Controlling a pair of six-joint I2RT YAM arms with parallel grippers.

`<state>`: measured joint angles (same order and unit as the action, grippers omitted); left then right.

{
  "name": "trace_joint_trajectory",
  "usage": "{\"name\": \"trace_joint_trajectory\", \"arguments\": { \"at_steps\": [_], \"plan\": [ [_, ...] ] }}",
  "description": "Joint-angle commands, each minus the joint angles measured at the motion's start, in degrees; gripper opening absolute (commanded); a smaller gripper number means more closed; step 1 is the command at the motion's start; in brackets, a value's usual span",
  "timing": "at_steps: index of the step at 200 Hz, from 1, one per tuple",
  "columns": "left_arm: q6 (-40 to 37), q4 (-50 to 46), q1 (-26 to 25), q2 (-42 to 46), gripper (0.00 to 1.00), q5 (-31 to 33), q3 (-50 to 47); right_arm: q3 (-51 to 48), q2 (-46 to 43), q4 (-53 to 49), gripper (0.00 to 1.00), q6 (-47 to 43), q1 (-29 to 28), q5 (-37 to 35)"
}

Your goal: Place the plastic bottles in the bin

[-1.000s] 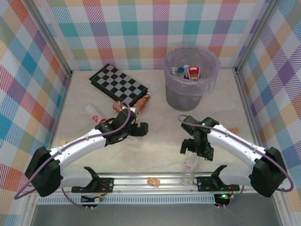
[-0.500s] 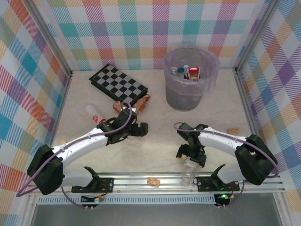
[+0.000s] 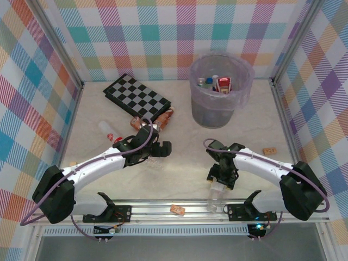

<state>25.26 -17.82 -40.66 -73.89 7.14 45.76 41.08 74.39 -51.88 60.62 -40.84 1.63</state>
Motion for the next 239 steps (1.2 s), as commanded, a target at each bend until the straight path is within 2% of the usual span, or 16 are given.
{"name": "trace_joint_trajectory", "arguments": {
  "at_steps": [1,58,149,176,202,239],
  "plan": [
    [0.13,-0.09,0.5,0.18,1.0,0.73,0.79,4.96,-0.25,-2.91,0.64,-1.8,-0.16,-2.83],
    [-0.09,-3.34,2.17,3.41,1.0,2.13,0.41,21.4,0.48,-9.05,0.62,-9.91,1.23,-11.81],
    [1.99,-5.21,7.79,10.23,1.0,-0.13,-3.81,49.98,5.62,-7.95,0.6,-28.01,6.88,-16.16],
    [2.09,-5.8,7.81,11.2,1.0,-0.1,-4.01,62.39,8.35,-7.43,0.59,-32.59,9.06,-14.89],
    [2.52,-6.34,7.81,12.41,1.0,0.55,-4.63,76.41,12.88,-9.13,0.6,-36.51,10.28,-18.74],
    [2.61,-7.81,7.88,14.06,1.0,0.9,-4.4,92.04,19.9,-7.51,0.59,-39.23,16.38,-16.85]
  ]
}}
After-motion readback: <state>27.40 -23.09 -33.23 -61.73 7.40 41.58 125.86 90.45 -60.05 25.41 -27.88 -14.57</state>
